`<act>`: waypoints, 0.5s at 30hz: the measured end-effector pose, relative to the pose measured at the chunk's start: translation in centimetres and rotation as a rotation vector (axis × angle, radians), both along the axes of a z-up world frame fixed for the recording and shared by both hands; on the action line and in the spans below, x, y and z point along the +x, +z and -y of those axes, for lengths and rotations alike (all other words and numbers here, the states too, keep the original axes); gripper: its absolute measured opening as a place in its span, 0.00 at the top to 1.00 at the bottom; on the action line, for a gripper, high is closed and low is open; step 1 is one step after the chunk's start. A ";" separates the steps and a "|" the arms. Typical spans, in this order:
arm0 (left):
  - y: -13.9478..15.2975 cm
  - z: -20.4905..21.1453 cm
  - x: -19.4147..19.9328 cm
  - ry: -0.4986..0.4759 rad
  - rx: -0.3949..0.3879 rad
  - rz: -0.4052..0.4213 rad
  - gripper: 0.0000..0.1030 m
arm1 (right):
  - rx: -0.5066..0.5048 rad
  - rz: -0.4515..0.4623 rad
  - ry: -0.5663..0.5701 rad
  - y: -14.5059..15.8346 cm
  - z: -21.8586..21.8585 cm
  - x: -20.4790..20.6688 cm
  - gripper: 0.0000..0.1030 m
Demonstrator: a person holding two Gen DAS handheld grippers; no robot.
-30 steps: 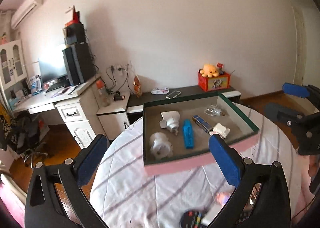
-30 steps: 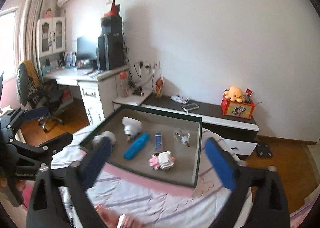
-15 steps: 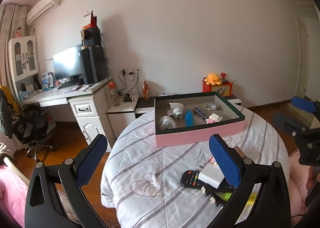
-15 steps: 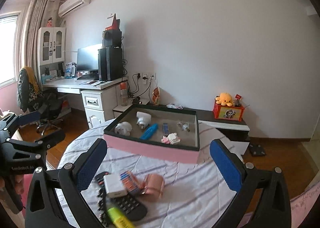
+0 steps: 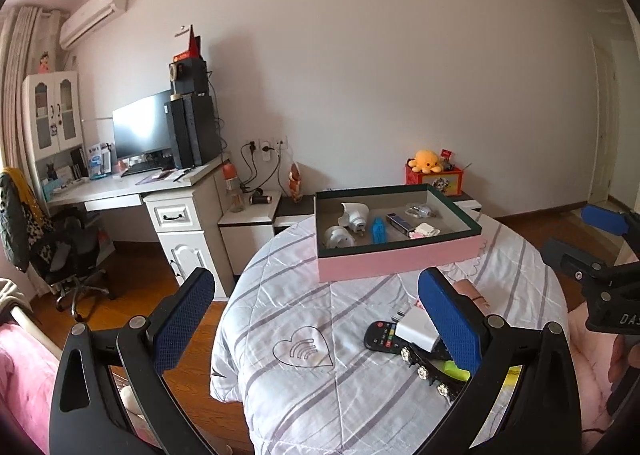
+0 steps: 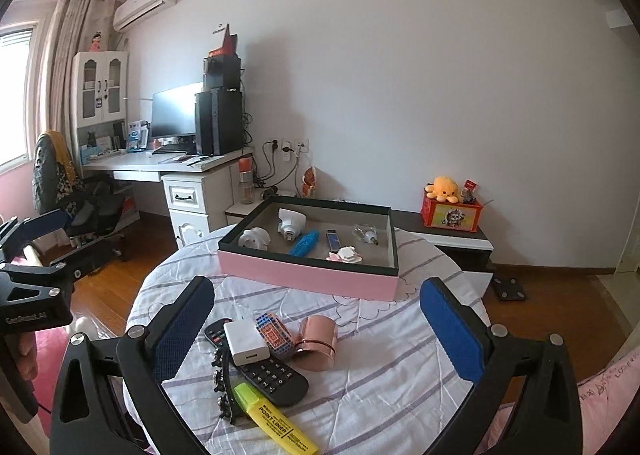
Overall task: Organize rigid objects
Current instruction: 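Withdraw both tools from the box back over the remaining items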
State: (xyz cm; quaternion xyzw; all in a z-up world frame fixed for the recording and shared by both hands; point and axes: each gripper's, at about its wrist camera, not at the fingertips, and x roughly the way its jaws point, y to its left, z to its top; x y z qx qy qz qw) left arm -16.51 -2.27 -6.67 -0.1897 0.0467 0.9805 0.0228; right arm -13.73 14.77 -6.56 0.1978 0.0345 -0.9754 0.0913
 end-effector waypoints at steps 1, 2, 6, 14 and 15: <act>-0.1 -0.2 0.0 -0.005 -0.005 0.004 0.00 | -0.001 0.002 -0.003 -0.1 0.0 0.1 0.00; -0.2 -0.3 0.1 -0.010 -0.013 0.007 0.00 | -0.002 0.005 -0.007 -0.1 -0.1 0.2 0.00; -0.4 -0.8 0.2 -0.025 -0.022 0.017 0.00 | -0.002 0.008 -0.014 -0.3 -0.4 0.5 0.00; -1.3 -1.3 -0.3 -0.032 -0.042 0.051 0.00 | -0.003 0.045 -0.035 -1.4 -1.4 0.2 0.00; -1.6 -1.3 -0.5 -0.035 -0.045 0.060 0.00 | -0.003 0.053 -0.035 -1.6 -1.5 0.1 0.00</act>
